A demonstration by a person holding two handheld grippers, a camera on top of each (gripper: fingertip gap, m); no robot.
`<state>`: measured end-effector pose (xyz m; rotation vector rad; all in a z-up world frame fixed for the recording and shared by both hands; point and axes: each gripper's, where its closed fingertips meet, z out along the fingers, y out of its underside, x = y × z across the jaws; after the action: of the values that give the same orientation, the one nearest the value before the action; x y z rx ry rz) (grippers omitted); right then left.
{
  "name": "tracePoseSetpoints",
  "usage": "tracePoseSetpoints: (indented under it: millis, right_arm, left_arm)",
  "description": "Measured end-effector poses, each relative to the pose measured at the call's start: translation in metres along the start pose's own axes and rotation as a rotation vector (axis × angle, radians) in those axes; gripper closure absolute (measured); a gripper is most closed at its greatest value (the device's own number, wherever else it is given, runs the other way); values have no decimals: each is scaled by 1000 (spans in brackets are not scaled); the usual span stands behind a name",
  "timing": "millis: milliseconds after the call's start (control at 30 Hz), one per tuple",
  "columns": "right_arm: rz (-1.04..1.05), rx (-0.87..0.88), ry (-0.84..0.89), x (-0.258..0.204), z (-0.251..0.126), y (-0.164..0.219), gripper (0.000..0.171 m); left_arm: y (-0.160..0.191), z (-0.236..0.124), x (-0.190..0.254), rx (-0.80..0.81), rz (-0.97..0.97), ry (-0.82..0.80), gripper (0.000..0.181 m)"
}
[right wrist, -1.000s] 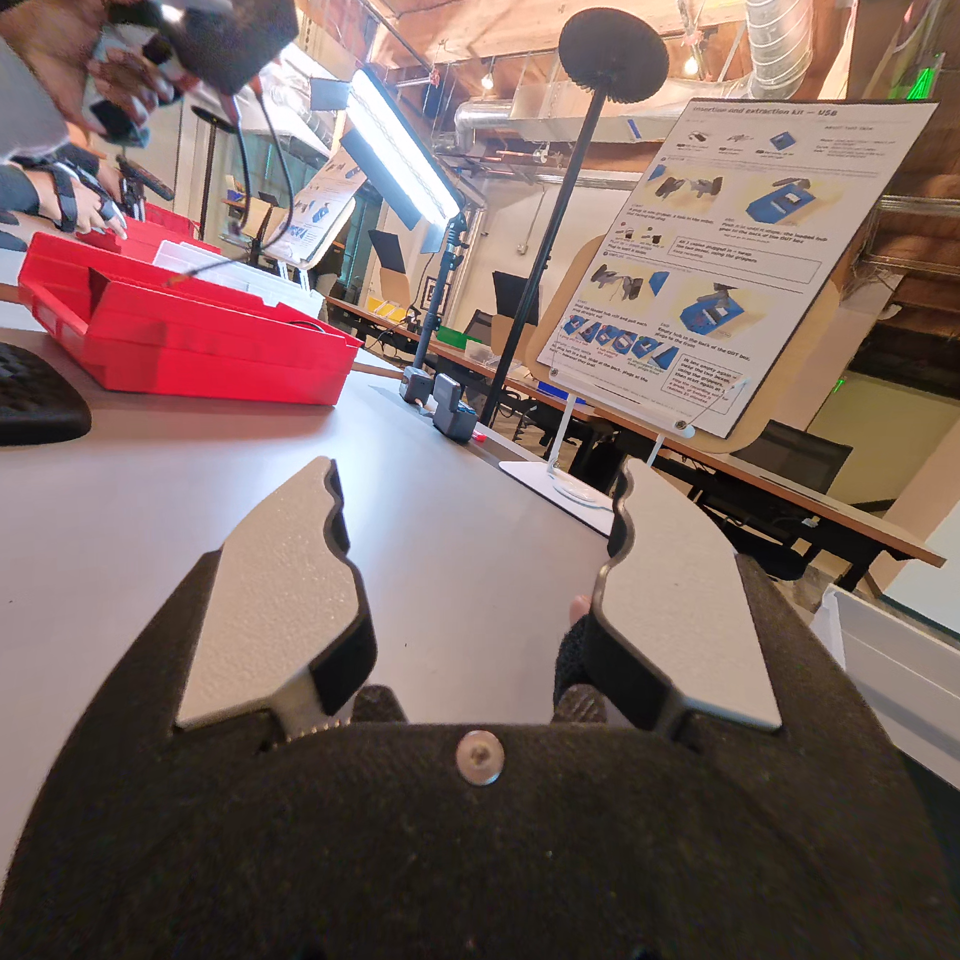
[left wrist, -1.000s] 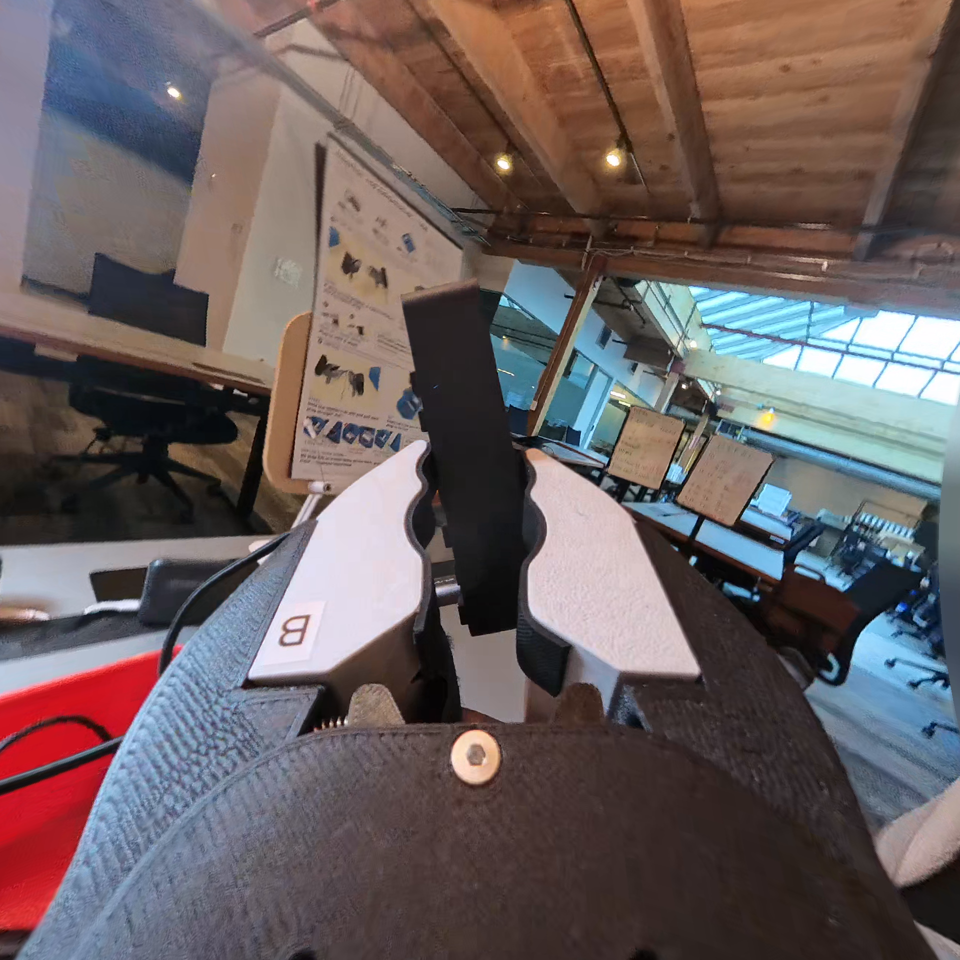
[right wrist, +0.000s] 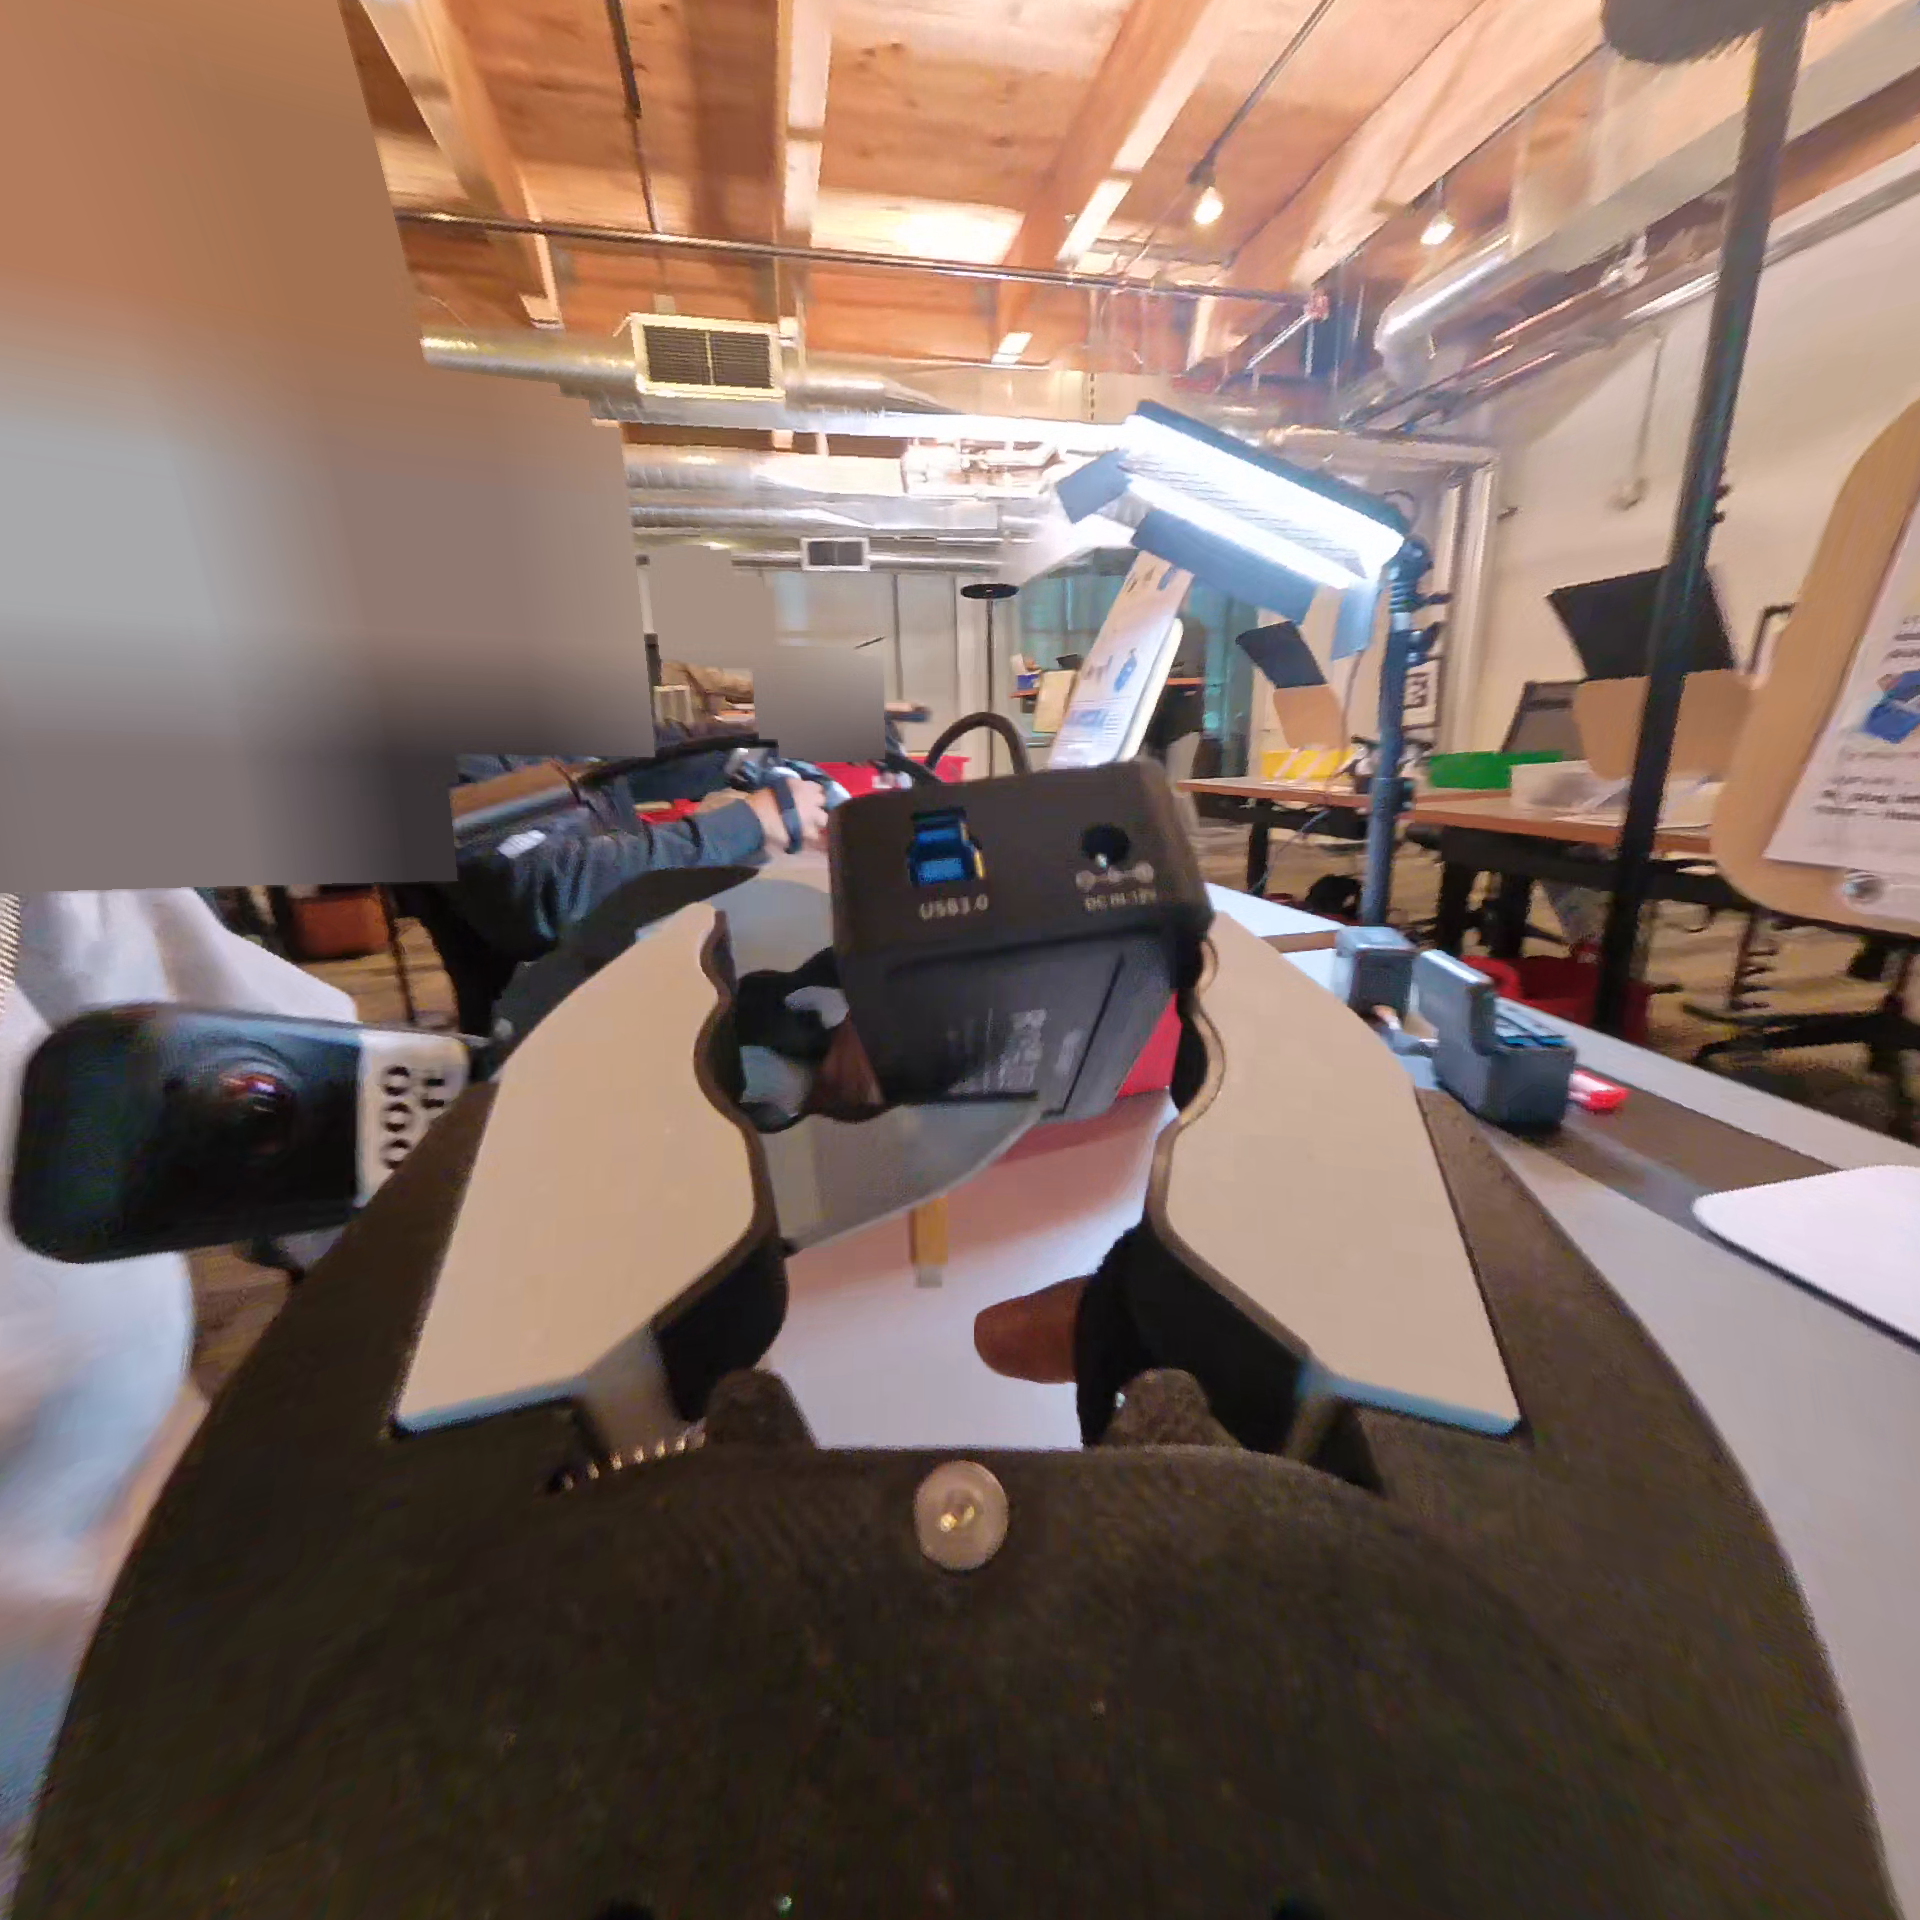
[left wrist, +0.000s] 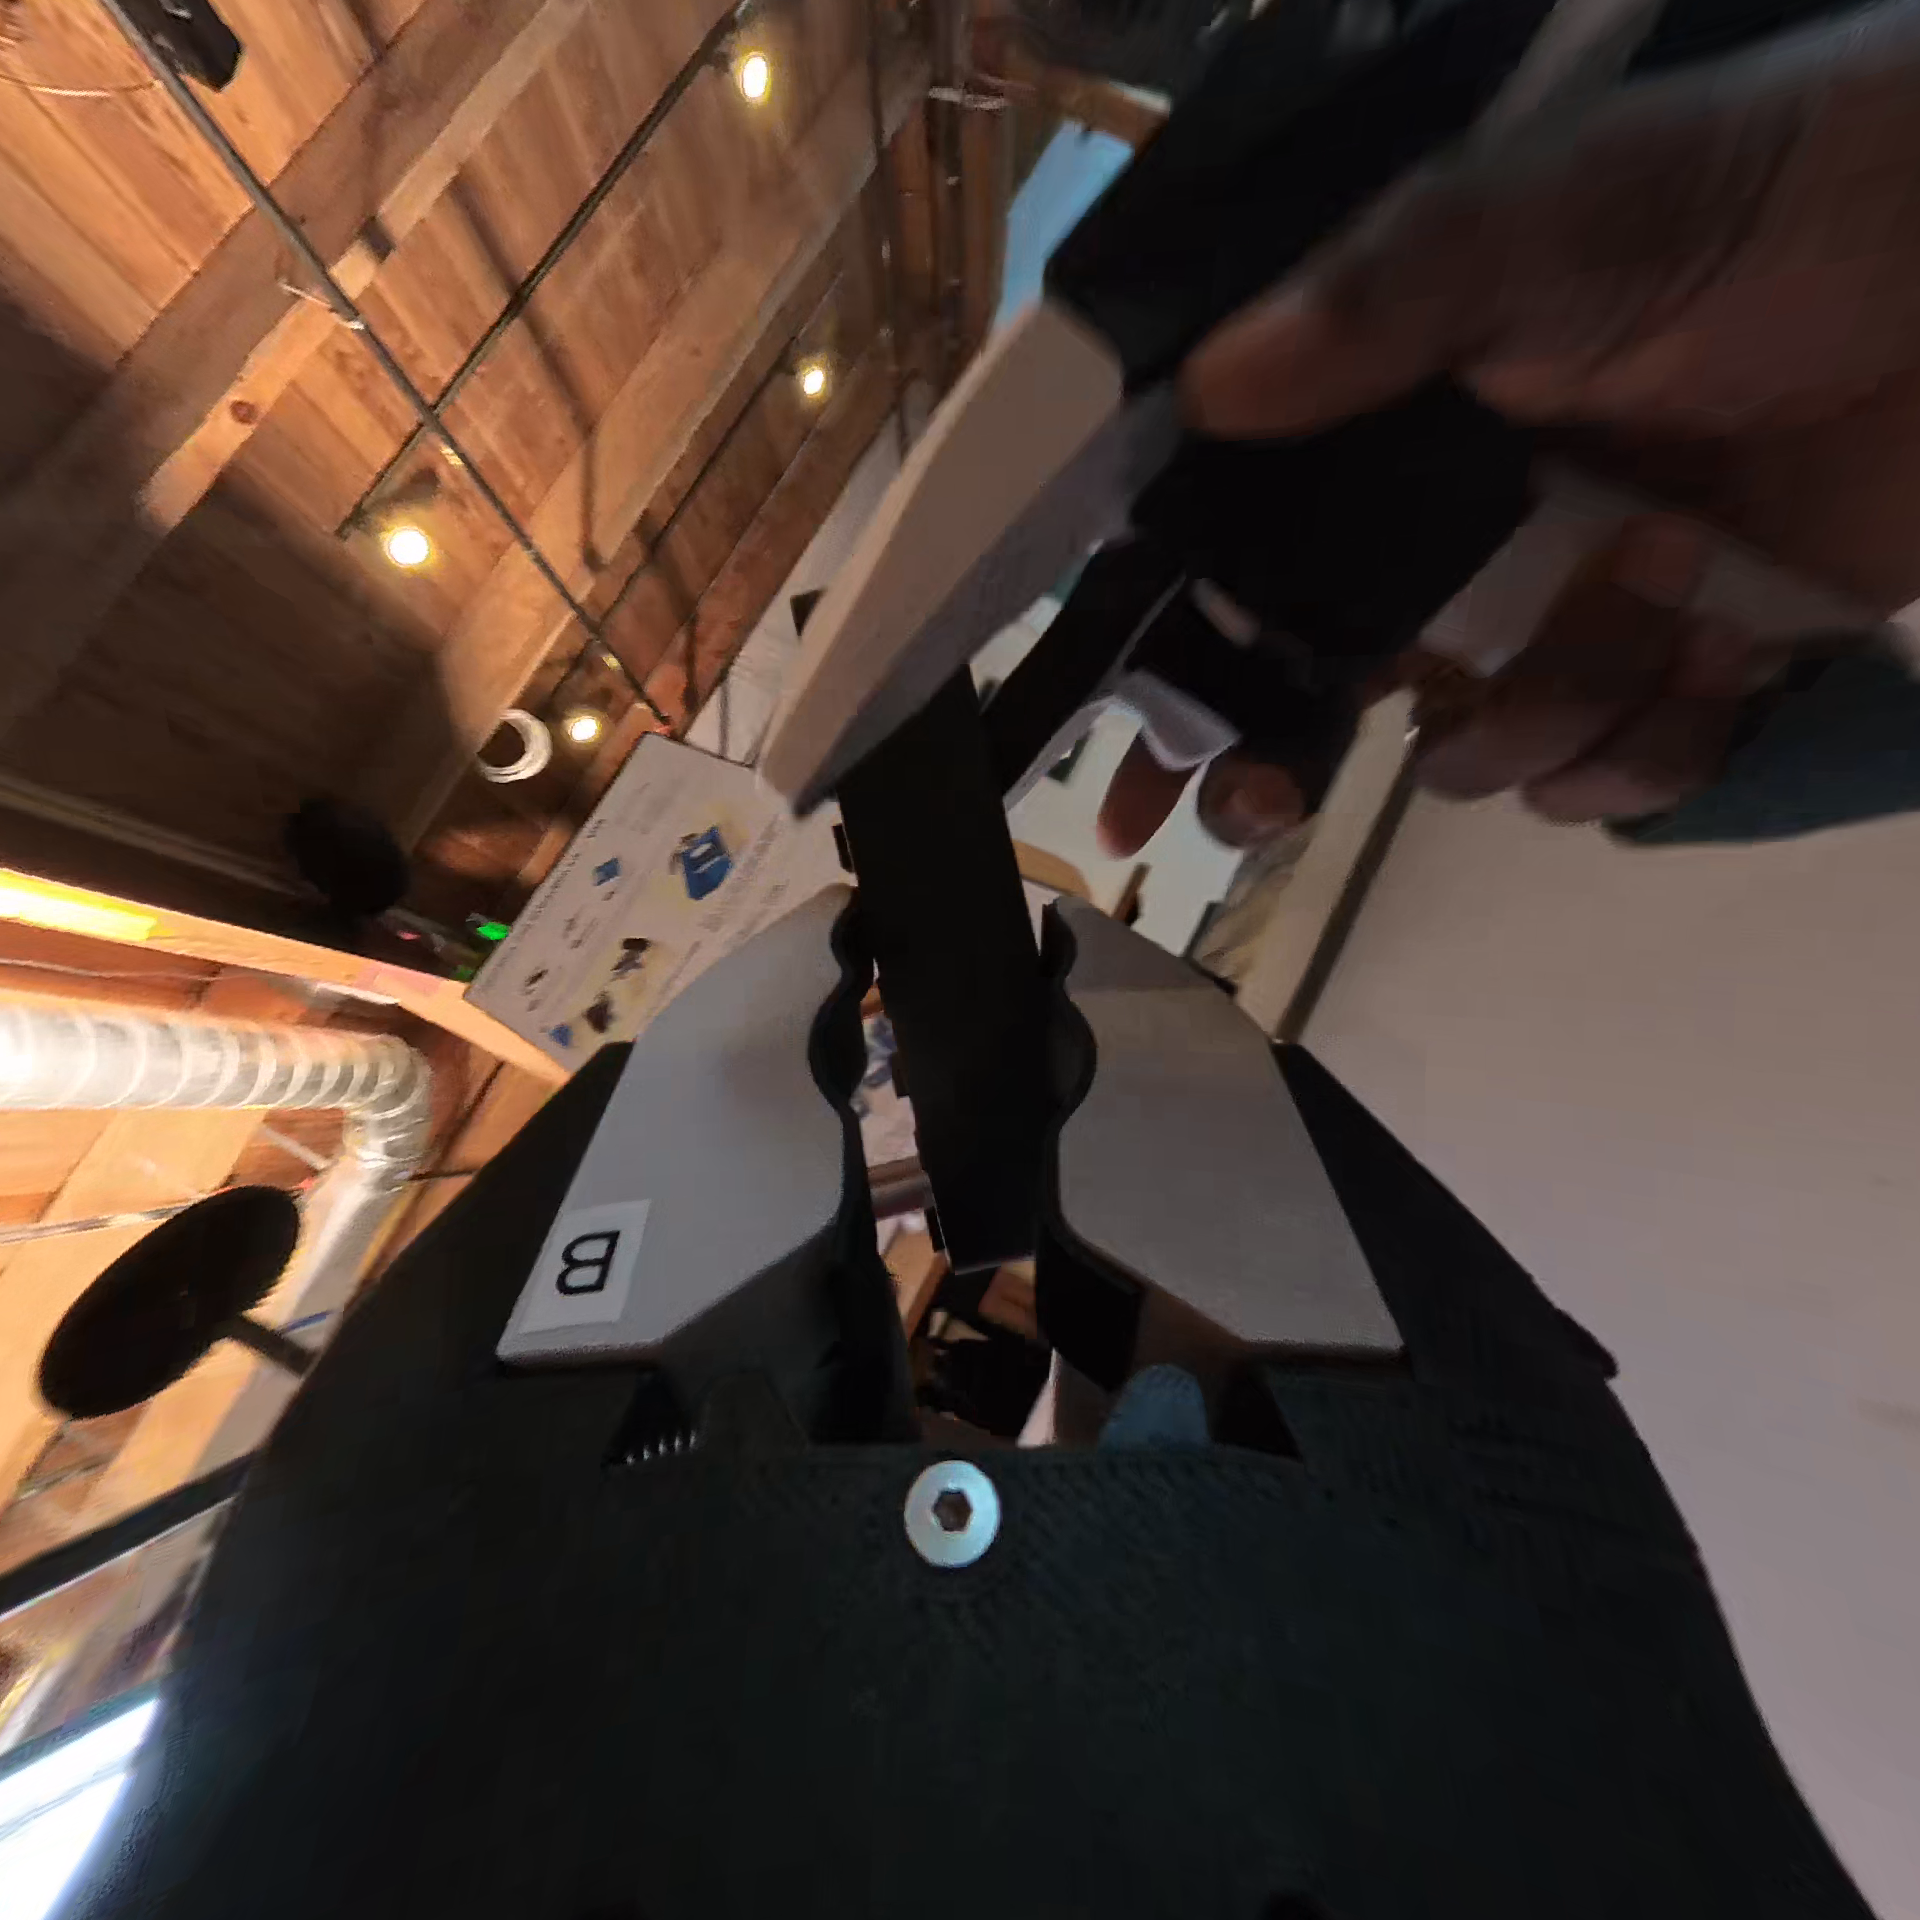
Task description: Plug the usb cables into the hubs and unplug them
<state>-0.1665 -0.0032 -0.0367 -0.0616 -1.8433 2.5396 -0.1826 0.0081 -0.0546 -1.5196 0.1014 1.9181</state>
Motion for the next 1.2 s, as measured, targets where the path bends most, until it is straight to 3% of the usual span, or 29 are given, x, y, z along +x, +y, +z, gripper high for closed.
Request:
tracePoseSetpoints:
  millis: [133, 267, 433, 567, 667, 800, 933, 1067, 1133, 1200]
  right_arm:
    - [-56, 16, 60, 9, -4, 14, 106]
    - [-49, 27, 27, 5, -6, 11, 108]
    - [-55, 56, 3, 1, -13, 1, 109]
    - [-42, 89, 52, 16, -25, -8, 107]
    - [-55, 80, 119, 33, -37, -11, 109]
    - [-89, -37, 181, 52, -48, -1, 109]
    - [-97, -63, 218, 62, -54, 1, 109]
    - [-42, -27, 7, 33, -52, -6, 109]
    - [48, 32, -197, 3, -52, -15, 110]
    - [156, 78, -394, -24, -54, -22, 110]
  left_arm:
    - [-2, -5, 17, 25, -59, 52, 150]
    - [-7, -6, 17, 69, -105, 63, 147]
    - [-15, -11, 20, 121, -327, 141, 133]
    - [-21, -18, 11, 203, -535, 161, 135]
    - [-26, -23, 8, 274, -722, 262, 137]
    - [-14, -30, -29, 393, -1078, 359, 140]
    - [47, -45, -114, 521, -1407, 133, 140]
    - [121, -67, -165, 496, -1550, -206, 142]
    - [131, -62, -161, 441, -1620, -169, 142]
    - [118, -42, -129, 341, -1698, 72, 141]
